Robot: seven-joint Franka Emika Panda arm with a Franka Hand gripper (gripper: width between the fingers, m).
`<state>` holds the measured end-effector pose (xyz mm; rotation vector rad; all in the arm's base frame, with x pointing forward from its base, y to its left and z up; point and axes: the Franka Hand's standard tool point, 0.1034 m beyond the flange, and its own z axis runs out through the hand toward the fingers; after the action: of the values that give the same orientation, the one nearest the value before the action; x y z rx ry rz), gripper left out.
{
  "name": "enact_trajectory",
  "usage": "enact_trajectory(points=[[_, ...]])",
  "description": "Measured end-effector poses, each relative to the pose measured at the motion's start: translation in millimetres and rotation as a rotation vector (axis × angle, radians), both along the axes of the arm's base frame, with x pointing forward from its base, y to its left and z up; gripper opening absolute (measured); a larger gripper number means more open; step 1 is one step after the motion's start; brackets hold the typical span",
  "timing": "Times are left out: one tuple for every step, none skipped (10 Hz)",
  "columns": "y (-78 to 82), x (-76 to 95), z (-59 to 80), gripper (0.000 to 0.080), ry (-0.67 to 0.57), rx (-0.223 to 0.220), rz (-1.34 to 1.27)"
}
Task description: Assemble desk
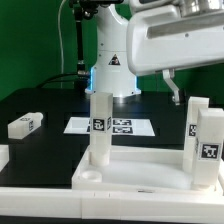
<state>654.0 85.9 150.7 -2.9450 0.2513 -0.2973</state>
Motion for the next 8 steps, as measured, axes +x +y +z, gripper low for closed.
enact_trajectory(points=[[-1.9,-3.5,2.2,0.0649,0.09,-0.012,0.039],[-5.3,-3.1,2.5,0.0649,0.154,-0.023,0.081],[-12.6,-1.5,0.3,0.0649,0.174,-0.022,0.097],[-13.1,-1.7,-0.3,0.0649,0.178,-0.021,0.09],[-12.5,-1.8,-0.5,0.0649,0.178,-0.021,0.091],[-12.9,-2.4,-1.1,0.0649,0.183,-0.026,0.093],[-13.9,-3.5,-3.0,0.0649,0.218,-0.076,0.109],[-13.0,1.1,-3.7,0.0649,0.234,-0.125,0.121]])
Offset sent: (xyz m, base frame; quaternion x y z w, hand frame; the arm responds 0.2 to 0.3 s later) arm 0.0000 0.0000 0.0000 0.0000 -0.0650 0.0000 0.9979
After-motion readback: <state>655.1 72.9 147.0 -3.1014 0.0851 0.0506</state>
